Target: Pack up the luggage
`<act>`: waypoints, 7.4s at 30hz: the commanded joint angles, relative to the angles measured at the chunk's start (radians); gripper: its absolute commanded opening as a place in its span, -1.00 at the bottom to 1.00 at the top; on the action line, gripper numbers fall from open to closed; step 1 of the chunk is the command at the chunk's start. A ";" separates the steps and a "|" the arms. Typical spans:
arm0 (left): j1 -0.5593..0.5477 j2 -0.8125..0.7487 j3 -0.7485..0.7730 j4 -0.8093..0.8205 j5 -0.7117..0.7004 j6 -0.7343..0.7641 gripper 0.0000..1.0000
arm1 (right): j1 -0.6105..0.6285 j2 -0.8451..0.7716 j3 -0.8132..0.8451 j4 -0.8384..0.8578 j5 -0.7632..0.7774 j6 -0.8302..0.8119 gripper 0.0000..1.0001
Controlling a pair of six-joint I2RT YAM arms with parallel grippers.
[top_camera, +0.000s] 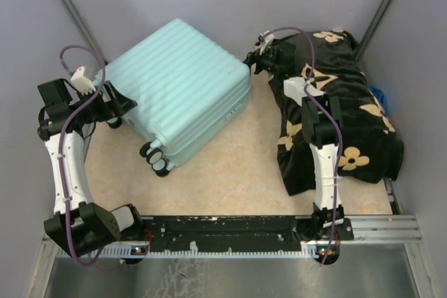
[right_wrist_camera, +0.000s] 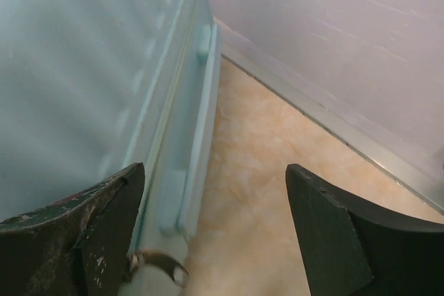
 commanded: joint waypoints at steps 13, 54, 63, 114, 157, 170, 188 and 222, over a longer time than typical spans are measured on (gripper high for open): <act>-0.100 0.385 0.112 0.136 0.333 0.131 0.86 | 0.092 -0.471 -0.630 0.138 -0.190 -0.214 0.65; -0.299 0.585 0.514 0.056 -0.011 0.578 0.99 | 0.301 -1.057 -1.287 0.105 -0.085 -0.094 0.18; -0.328 0.452 0.412 -0.012 0.086 0.681 0.96 | 0.344 -0.919 -1.279 0.315 -0.040 -0.068 -0.05; -0.424 0.369 0.165 0.005 -0.087 0.856 0.91 | 0.201 -0.903 -1.086 0.071 0.311 -0.176 -1.00; -1.302 0.500 0.230 0.309 -0.725 0.477 0.87 | 0.084 -0.551 -0.745 0.149 0.138 -0.146 -1.00; -0.940 0.001 -0.249 0.258 -0.434 0.722 0.80 | 0.370 -0.638 -0.910 0.255 0.256 0.033 -1.00; -1.309 0.174 -0.343 0.588 -0.862 0.419 0.91 | 0.342 -0.576 -0.827 0.239 0.323 -0.036 -1.00; -1.275 0.457 -0.449 0.437 -0.868 0.328 -0.50 | 0.244 -0.597 -0.809 0.163 0.358 -0.129 -1.00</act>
